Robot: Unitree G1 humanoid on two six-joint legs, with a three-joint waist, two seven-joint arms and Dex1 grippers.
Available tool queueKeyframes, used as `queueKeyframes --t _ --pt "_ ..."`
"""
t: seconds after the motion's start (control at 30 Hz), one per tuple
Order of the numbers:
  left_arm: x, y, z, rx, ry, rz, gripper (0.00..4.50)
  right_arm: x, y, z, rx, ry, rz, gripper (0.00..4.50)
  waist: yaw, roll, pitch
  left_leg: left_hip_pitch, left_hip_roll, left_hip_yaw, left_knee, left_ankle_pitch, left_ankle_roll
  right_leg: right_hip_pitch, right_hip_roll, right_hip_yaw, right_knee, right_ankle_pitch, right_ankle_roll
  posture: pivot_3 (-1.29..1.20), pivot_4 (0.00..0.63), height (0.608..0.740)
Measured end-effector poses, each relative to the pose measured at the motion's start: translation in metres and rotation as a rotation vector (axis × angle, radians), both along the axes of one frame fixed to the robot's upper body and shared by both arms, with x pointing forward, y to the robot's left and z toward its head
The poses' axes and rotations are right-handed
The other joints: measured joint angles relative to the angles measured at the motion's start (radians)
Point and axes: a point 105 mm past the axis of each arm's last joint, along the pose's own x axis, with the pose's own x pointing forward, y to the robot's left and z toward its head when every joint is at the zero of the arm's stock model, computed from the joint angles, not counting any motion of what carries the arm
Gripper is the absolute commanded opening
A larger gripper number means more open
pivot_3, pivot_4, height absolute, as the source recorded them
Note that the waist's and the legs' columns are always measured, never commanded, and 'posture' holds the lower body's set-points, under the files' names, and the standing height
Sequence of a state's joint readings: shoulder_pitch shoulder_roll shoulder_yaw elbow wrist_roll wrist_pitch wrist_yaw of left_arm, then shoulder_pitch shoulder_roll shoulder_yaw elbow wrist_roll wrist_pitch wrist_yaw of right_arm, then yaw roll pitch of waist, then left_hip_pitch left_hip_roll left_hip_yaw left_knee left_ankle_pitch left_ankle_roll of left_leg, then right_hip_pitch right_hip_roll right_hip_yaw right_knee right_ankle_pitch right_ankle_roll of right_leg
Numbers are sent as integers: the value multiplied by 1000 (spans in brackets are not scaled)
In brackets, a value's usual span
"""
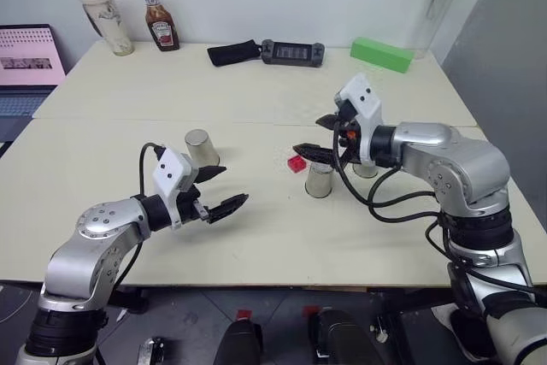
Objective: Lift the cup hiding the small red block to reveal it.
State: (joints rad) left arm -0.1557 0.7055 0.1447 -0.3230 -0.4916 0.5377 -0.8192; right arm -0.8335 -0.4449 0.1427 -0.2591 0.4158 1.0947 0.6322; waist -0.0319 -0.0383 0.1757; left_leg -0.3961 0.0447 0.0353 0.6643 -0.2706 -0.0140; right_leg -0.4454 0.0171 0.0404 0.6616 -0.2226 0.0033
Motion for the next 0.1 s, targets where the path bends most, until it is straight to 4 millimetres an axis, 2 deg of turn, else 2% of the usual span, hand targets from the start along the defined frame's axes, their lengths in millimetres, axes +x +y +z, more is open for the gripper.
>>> queueKeyframes --t 0.1 --pt "0 0 0 1 0 0 4500 0 -1 0 -3 -1 -4 4475 0 0 0 0 0 -1 0 0 0 0 0 0 0 0 0 0 150 740"
